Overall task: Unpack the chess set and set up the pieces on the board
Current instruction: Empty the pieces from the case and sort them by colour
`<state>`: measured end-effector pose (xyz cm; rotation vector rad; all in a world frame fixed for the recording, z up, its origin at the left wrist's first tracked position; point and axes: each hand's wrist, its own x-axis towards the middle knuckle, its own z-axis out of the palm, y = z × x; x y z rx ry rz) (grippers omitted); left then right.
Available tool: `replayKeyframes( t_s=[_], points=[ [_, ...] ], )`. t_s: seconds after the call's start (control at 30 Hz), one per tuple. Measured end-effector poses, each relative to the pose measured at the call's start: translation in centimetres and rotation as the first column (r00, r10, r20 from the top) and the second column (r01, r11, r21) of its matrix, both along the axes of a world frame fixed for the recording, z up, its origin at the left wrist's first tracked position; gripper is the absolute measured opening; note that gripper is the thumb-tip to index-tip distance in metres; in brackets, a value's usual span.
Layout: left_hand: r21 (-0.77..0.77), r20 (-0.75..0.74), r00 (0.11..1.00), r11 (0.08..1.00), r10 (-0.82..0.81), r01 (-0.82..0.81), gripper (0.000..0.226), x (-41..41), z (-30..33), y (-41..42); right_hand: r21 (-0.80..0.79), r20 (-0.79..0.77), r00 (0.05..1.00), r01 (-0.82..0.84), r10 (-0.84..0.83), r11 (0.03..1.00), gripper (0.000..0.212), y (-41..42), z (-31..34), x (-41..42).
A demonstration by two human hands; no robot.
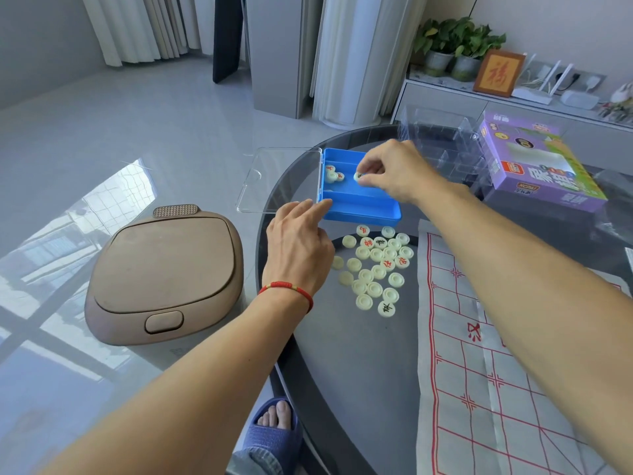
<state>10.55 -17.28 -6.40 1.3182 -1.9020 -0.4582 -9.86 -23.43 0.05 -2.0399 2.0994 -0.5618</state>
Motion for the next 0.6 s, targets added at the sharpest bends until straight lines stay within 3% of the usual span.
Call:
replayKeyframes(
  t_s=[0.17, 0.33, 0.47, 0.6],
  points=[
    [0.001, 0.102, 0.995, 1.000, 0.007, -0.007, 0.051, -0.4, 0.0, 0.1, -0.136, 0.078, 0.996, 0.064, -0.054, 0.989, 0.012, 4.5, 1.6, -3.2],
    [0.005, 0.210, 0.977, 0.999, 0.030, -0.032, 0.053, -0.6, -0.5, -0.2, 0.002, 0.051, 0.992, 0.117, -0.117, 0.993, 0.014, 7.6, 0.6, -4.4],
    [-0.022, 0.220, 0.974, 0.999, 0.043, -0.039, 0.067, -0.6, -0.7, -0.7, 0.110, 0.002, 0.997, 0.081, -0.081, 0.991, 0.016, 7.9, -0.4, -3.0],
    [-0.008, 0.224, 0.974, 1.000, 0.030, -0.029, 0.062, -0.5, -0.7, -0.8, 0.172, -0.053, 0.997, 0.062, -0.053, 0.983, 0.015, 8.0, -0.5, -2.0]
  ],
)
